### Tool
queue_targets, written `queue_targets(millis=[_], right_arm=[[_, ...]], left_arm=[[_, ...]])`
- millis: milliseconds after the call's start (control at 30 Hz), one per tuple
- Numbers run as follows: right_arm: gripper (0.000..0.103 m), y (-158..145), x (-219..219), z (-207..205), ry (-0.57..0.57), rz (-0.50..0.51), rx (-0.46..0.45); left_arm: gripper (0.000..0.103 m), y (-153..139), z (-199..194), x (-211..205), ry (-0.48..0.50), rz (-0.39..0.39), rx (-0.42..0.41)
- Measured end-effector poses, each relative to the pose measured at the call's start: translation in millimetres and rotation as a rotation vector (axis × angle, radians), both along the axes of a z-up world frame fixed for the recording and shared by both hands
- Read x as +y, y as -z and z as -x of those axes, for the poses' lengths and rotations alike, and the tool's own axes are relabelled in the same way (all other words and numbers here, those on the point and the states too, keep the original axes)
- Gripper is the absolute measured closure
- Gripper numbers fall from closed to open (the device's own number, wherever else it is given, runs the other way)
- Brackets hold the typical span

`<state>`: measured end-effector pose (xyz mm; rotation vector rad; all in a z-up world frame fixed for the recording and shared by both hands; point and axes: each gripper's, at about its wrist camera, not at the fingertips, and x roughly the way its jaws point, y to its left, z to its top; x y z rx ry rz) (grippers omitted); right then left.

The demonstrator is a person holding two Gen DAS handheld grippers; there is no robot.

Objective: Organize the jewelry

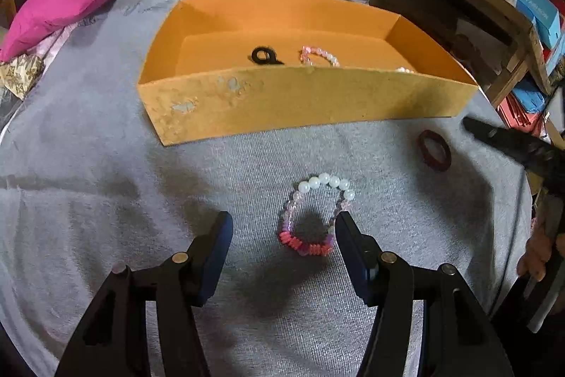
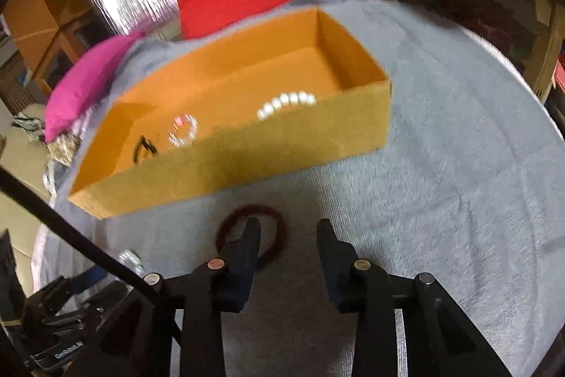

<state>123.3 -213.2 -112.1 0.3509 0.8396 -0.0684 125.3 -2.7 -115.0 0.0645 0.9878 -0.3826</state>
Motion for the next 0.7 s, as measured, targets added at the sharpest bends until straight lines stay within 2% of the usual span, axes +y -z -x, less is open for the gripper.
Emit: queue_targets(millis=[67,133,200,267,367,433,567,667,700], right_arm=[[0.067,-17.9,-1.1,12.7,0.004,0.008,-0.112],[0.066,-40.8,0.0,35.3,0.018,0.069,-0.259],[0.058,-63.3,1.9,62.2,0.046,0.126,-0.400],[0.017,-80.2,-0.8,90.7,0.095,0.120,-0.525],[0.000,-97.6,1.5,134.2,0.164,0.135,-0.682],[0.000,-108.3,8.8,161.2,0.165,0.169,-0.756],[0.000,-116.2,24.2,188.9,0.123,0.195,-0.759],[0.000,-110.5,25.9,187.5,-0.029,0.092,-0.654],[0.000,-104.4,27.4,177.9,-0.113,0.044,-0.581]], left_arm=[[0.042,-4.1,0.0,-0.2,-0.003,-0.002,-0.020],[0.042,-8.7,-0.2,-1.1,-0.010,-0.003,-0.040],[0.042,-11.6,-1.3,-1.6,-0.022,-0.005,-0.056],[0.042,-14.4,-1.3,-2.8,-0.035,-0.013,-0.073],[0.042,-16.5,1.6,-3.1,-0.049,-0.016,-0.087],[0.042,-17.9,4.7,-2.3,-0.057,-0.035,-0.106],[0.042,-18.7,10.0,7.0,-0.078,-0.061,-0.125],[0.042,-21.5,12.9,20.5,-0.103,-0.050,-0.134],[0.042,-22.4,14.1,24.0,-0.107,-0.053,-0.141]])
